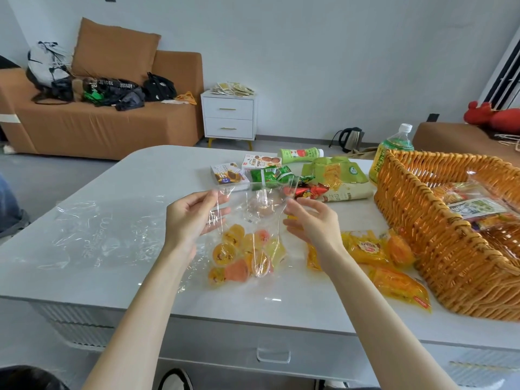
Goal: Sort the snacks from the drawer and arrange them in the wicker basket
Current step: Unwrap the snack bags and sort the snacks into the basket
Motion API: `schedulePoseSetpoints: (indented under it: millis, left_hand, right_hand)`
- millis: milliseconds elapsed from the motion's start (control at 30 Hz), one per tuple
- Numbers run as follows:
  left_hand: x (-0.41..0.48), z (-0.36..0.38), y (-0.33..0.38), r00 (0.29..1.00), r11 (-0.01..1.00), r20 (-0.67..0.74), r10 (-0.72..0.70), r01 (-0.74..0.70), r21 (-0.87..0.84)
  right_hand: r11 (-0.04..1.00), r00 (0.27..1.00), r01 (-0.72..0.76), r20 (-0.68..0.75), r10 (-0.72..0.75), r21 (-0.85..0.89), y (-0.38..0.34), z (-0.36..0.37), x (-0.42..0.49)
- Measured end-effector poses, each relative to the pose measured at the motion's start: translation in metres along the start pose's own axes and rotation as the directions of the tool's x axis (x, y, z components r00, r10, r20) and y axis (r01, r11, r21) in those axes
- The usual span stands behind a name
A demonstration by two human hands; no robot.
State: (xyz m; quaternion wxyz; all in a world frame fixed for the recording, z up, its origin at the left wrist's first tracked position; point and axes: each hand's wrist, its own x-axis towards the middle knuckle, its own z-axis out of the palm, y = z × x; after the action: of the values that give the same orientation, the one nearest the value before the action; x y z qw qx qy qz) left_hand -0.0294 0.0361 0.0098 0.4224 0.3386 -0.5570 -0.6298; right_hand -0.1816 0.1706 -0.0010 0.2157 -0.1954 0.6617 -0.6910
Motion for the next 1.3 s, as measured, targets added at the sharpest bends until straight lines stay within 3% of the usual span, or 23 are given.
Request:
schedulePoseSetpoints:
  millis: [133,267,433,500,633,767,933,1300]
  left_hand:
    - [-0.001,-0.003,0.001,1.0,1.0,-0.005,-0.001,0.001,-0.005]
    - [-0.001,-0.005,0.004,0.991,0.996,-0.13,-0.011,0.001,-0.084]
    - [-0.003,-0.005,0.016,0.988,0.989,-0.157,-0.002,-0.022,-0.149]
    - [-0.003,-0.003,0.017,0.992,0.992,-0.127,-0.011,-0.006,-0.129]
    - [-0.007,0.005,0.004,0.994,0.999,-0.1,-0.034,0.031,-0.033]
    - [-0.004,0.003,0.001,0.991,0.997,-0.114,-0.068,0.063,-0.049]
    - [0.001,-0.004,0.0,0.999,0.999,-0.035,0.016,-0.015,0.036]
    - [0.005,-0.029,0.0,0.955,0.986,0.257,0.148,-0.161,0.033]
  right_hand:
    - [0.999,1.0,-0.009,-0.007,0.009,0.047,0.003,0.005,0.002]
    - [0.992,0.991,0.105,-0.071,-0.11,-0.071,0.003,-0.001,0.007]
    - [0.979,0.971,0.199,0.124,-0.203,0.048,-0.015,-0.017,-0.001]
    - [0.979,0.969,0.201,0.139,-0.203,0.027,-0.013,-0.021,0.001]
    - [0.957,0.977,0.192,0.139,-0.164,-0.217,0.003,-0.01,0.0]
    - [0.986,0.975,0.131,0.194,-0.109,-0.108,-0.001,-0.001,-0.002]
    - [0.947,0.944,0.297,0.187,-0.273,-0.119,-0.005,-0.011,0.003]
    - [0.951,0.905,0.289,0.356,-0.234,-0.108,-0.012,-0.045,0.007]
